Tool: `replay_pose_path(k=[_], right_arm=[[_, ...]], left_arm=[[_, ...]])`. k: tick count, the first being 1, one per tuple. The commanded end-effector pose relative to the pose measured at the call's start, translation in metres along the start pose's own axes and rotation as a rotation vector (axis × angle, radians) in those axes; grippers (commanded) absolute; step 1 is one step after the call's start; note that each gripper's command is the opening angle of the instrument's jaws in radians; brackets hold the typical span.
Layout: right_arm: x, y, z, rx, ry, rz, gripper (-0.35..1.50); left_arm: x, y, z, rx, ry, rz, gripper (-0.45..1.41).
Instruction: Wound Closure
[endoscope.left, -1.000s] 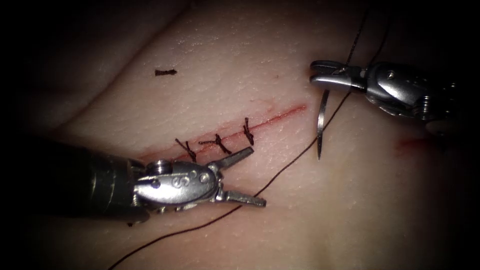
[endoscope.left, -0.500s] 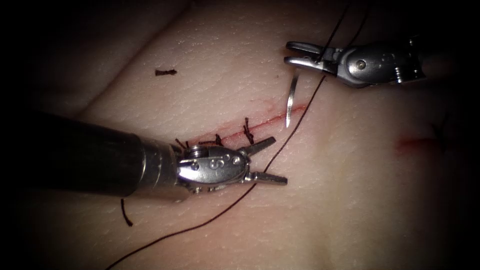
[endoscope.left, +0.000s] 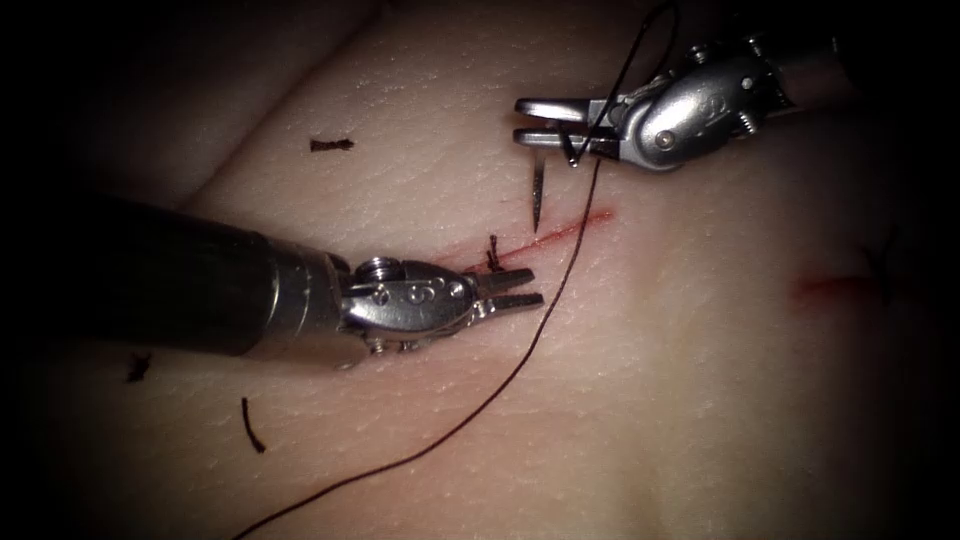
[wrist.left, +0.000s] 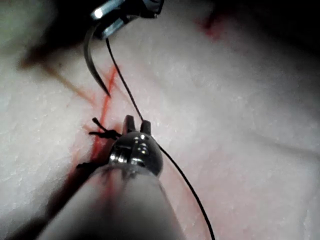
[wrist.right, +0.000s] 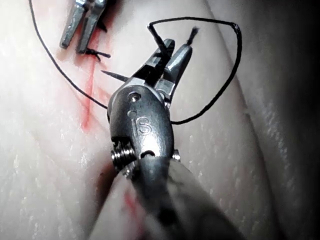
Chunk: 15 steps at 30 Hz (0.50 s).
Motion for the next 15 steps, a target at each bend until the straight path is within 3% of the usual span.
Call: replay_pose_path(k=[1, 15], right_arm=[[-0.0006, -0.0004, 0.0009, 0.020, -0.009, -0.015, -0.35], [-0.0023, -0.0004, 0.0004, 0.073, -0.083, -0.084, -0.35]], left_arm=[[-0.0005, 0.0007, 0.0009, -0.001, -0.008, 0.002, 0.17], [-0.0005, 0.0014, 0.0023, 0.016, -0.044, -0.001, 0.26]])
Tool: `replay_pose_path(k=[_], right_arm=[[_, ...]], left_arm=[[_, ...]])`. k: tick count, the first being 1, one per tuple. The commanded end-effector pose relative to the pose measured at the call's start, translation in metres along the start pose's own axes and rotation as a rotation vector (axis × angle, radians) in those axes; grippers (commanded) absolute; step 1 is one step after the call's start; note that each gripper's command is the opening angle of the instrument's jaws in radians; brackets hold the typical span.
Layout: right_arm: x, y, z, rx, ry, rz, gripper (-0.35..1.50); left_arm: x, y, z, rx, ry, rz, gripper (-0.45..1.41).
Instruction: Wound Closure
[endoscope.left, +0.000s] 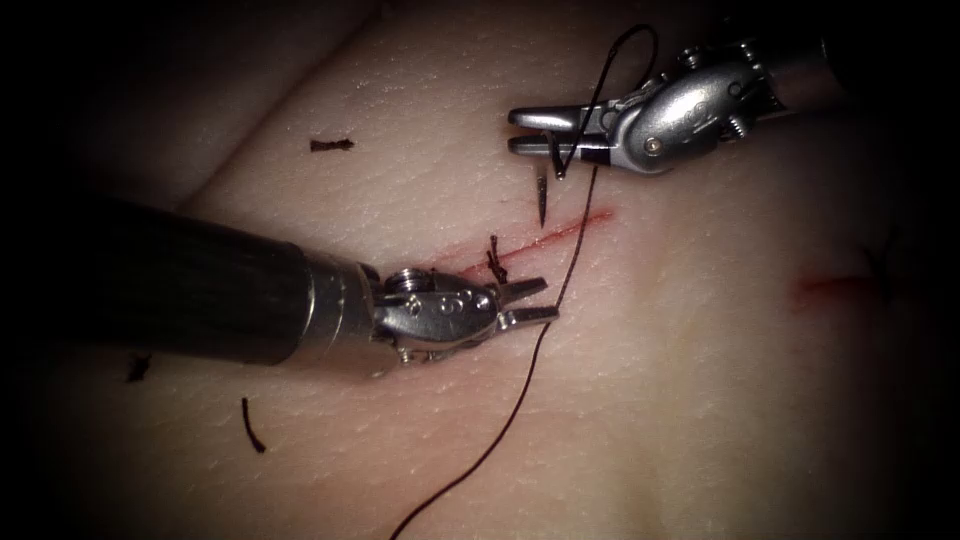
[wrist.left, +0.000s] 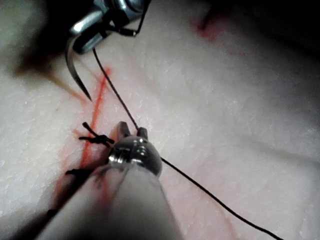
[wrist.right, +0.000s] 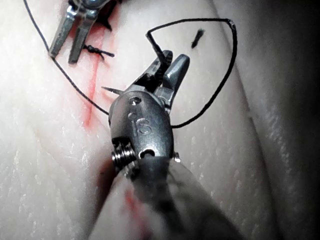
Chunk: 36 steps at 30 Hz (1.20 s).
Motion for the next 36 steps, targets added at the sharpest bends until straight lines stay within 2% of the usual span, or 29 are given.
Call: replay_pose_path(k=[1, 4, 5, 8, 18, 28, 36], right_arm=[[-0.0008, -0.0001, 0.0007, -0.002, -0.004, -0.006, -0.35], [-0.0013, -0.0006, 0.0009, 0.003, -0.016, -0.014, -0.35], [-0.0015, -0.0010, 0.0010, 0.003, -0.021, -0.019, -0.35], [-0.0019, -0.0015, 0.0011, 0.003, -0.027, -0.026, -0.35], [-0.0022, -0.0019, 0.0014, 0.009, -0.055, -0.085, -0.35], [-0.0016, -0.0063, 0.0022, 0.047, -0.065, -0.208, -0.35], [-0.0023, -0.0087, 0.0005, 0.064, -0.050, -0.236, -0.35]], left_arm=[[-0.0004, 0.0004, 0.0007, -0.001, -0.001, -0.001, 0.26], [-0.0004, 0.0004, 0.0007, -0.006, 0.001, -0.008, 0.16], [-0.0003, 0.0003, 0.0008, -0.023, 0.006, -0.007, 0.07], [-0.0004, 0.0001, 0.0008, -0.036, 0.010, -0.006, 0.02], [-0.0004, -0.0001, 0.0009, -0.050, 0.015, -0.005, 0.04], [-0.0005, -0.0001, 0.0009, -0.063, 0.019, -0.004, 0.05], [-0.0010, -0.0001, 0.0001, -0.071, 0.016, 0.001, 0.07]])
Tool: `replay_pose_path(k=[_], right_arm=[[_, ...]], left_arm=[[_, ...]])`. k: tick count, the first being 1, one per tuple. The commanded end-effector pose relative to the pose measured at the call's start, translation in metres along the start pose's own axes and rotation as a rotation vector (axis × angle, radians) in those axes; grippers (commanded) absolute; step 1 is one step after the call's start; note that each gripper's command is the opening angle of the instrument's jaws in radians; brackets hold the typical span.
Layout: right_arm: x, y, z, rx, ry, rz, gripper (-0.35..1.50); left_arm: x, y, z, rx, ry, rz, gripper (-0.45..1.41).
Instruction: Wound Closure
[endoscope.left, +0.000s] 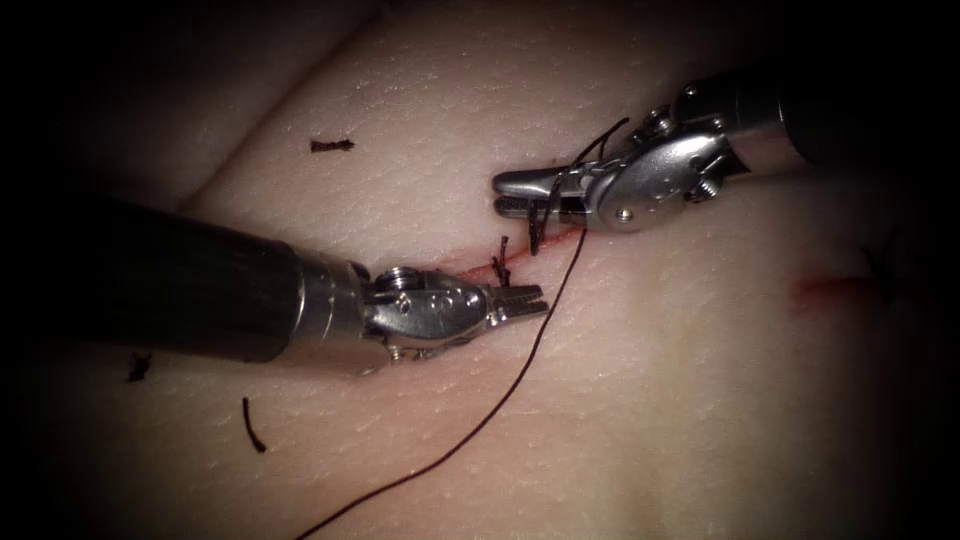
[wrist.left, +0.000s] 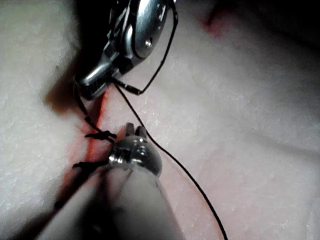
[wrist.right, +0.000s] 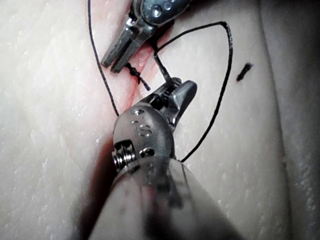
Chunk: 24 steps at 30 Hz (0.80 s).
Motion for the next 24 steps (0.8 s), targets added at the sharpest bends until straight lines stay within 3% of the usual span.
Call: replay_pose_path(k=[1, 10, 13, 24], right_arm=[[-0.0002, -0.0014, 0.0002, 0.005, 0.006, -0.006, -0.35], [0.0000, -0.0059, 0.0004, 0.015, 0.012, -0.006, -0.35], [-0.0003, -0.0063, 0.0002, -0.002, 0.013, 0.027, -0.35], [-0.0002, -0.0030, -0.0006, -0.045, 0.024, 0.137, -0.35]], left_arm=[[-0.0004, 0.0004, 0.0007, -0.002, -0.002, 0.000, 0.07], [-0.0002, 0.0007, 0.0007, -0.001, -0.002, -0.001, 0.04], [-0.0001, 0.0006, 0.0006, -0.002, -0.002, -0.002, 0.04], [0.0014, 0.0001, 0.0018, 0.023, -0.010, -0.016, 0.07]])
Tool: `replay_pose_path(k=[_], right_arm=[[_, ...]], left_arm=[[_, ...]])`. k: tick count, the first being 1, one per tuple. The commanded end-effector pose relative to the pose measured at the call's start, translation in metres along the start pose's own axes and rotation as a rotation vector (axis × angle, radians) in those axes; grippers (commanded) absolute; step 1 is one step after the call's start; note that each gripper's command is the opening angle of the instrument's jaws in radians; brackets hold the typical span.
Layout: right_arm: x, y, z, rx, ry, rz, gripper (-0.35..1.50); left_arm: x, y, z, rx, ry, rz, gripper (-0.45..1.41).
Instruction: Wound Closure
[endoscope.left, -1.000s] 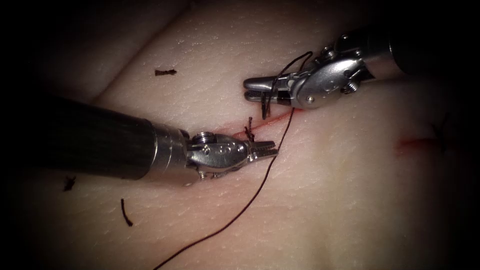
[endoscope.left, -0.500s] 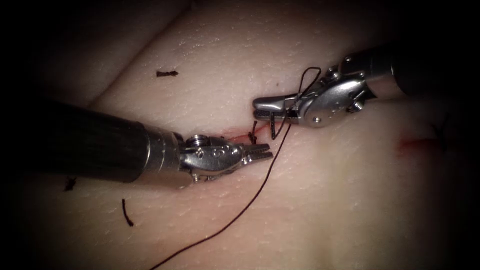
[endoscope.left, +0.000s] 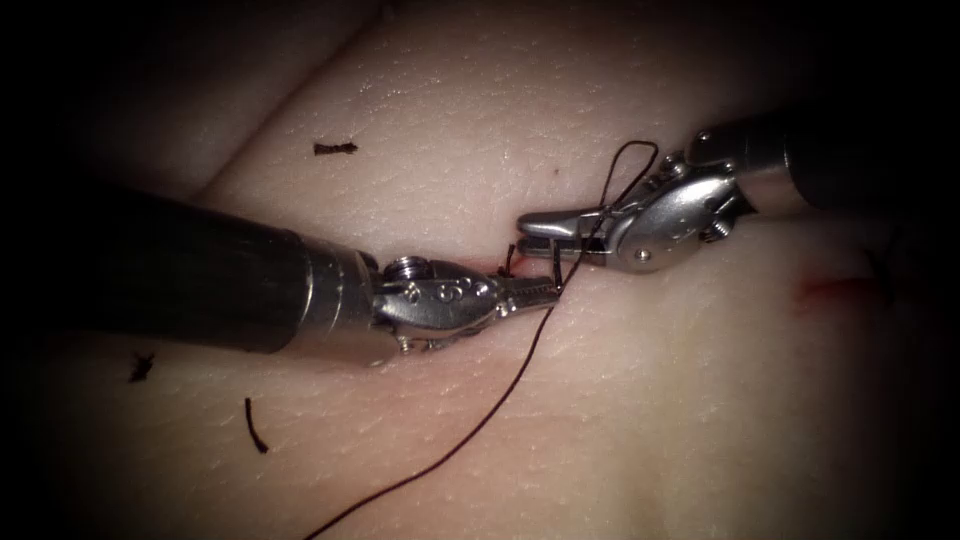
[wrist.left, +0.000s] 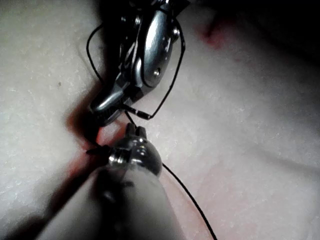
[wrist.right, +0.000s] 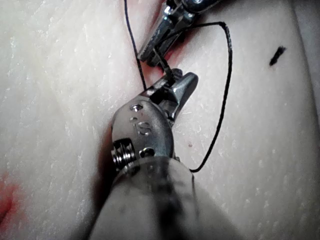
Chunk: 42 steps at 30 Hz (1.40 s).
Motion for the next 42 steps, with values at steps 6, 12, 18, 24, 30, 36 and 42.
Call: replay_pose_path(k=[6, 12, 18, 24, 30, 36, 42], right_arm=[[0.0006, 0.0038, 0.0005, -0.033, 0.009, 0.080, -0.35], [-0.0001, 0.0054, 0.0003, -0.041, 0.014, 0.164, -0.35], [-0.0005, 0.0054, 0.0005, -0.041, 0.017, 0.203, -0.35], [-0.0009, 0.0058, 0.0010, -0.027, 0.013, 0.251, -0.35], [-0.0014, 0.0067, 0.0016, 0.006, 0.028, 0.315, -0.35], [-0.0022, 0.0079, 0.0020, 0.047, 0.030, 0.379, -0.35], [-0.0027, 0.0085, 0.0025, 0.059, 0.052, 0.404, -0.35]], left_arm=[[-0.0001, 0.0000, 0.0019, 0.024, -0.007, -0.005, 0.07], [-0.0018, -0.0002, 0.0026, 0.052, -0.013, 0.009, 0.07], [-0.0029, 0.0002, 0.0028, 0.058, -0.014, 0.018, 0.07], [-0.0035, 0.0007, 0.0031, 0.065, -0.014, 0.021, 0.09], [-0.0032, 0.0006, 0.0035, 0.069, -0.015, 0.019, 0.09], [-0.0036, 0.0002, 0.0040, 0.072, -0.020, 0.023, 0.09], [-0.0053, -0.0003, 0.0046, 0.072, -0.036, 0.042, 0.11]])
